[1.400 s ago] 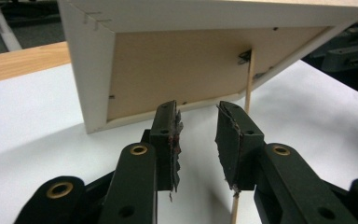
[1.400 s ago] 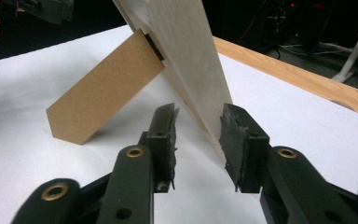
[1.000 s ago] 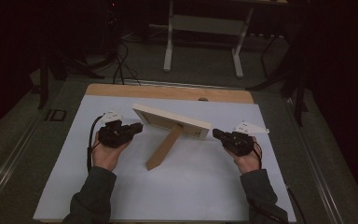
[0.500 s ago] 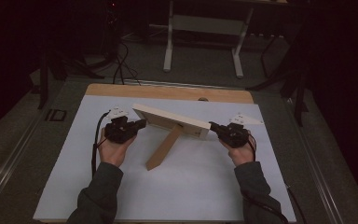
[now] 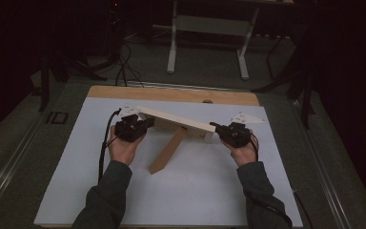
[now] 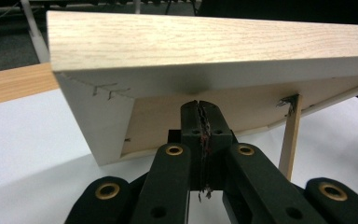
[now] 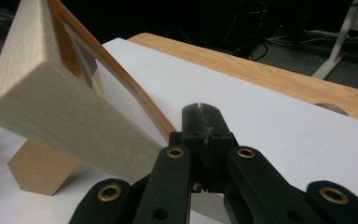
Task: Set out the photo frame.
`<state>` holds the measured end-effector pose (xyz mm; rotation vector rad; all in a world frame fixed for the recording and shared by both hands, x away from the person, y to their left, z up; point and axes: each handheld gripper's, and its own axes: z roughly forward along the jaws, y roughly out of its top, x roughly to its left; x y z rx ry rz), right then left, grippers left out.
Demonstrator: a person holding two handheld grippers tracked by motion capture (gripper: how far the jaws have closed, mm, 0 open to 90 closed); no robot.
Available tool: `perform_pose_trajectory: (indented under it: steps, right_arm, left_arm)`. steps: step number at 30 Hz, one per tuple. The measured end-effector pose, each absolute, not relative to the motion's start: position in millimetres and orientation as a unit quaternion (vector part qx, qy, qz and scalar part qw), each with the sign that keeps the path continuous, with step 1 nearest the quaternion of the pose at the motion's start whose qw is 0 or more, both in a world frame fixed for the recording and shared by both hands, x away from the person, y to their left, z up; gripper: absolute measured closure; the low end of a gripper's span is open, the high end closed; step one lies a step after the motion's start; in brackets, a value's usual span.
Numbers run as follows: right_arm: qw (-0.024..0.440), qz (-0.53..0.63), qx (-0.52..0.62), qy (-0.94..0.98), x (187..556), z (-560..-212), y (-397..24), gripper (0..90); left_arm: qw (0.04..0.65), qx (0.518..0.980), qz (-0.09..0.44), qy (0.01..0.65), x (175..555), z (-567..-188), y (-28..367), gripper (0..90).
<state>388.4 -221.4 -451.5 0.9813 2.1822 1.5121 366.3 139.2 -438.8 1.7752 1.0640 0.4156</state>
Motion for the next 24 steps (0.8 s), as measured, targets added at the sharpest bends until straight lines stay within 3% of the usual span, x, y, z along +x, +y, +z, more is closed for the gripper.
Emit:
perform_pose_trajectory:
  steps: [24]
  right_arm:
    - [0.137,0.536,0.316,0.771,380.1,-442.8,-217.8,89.7]
  left_arm:
    - [0.479,0.751,0.163,0.423,373.5,-434.3,115.8,90.0]
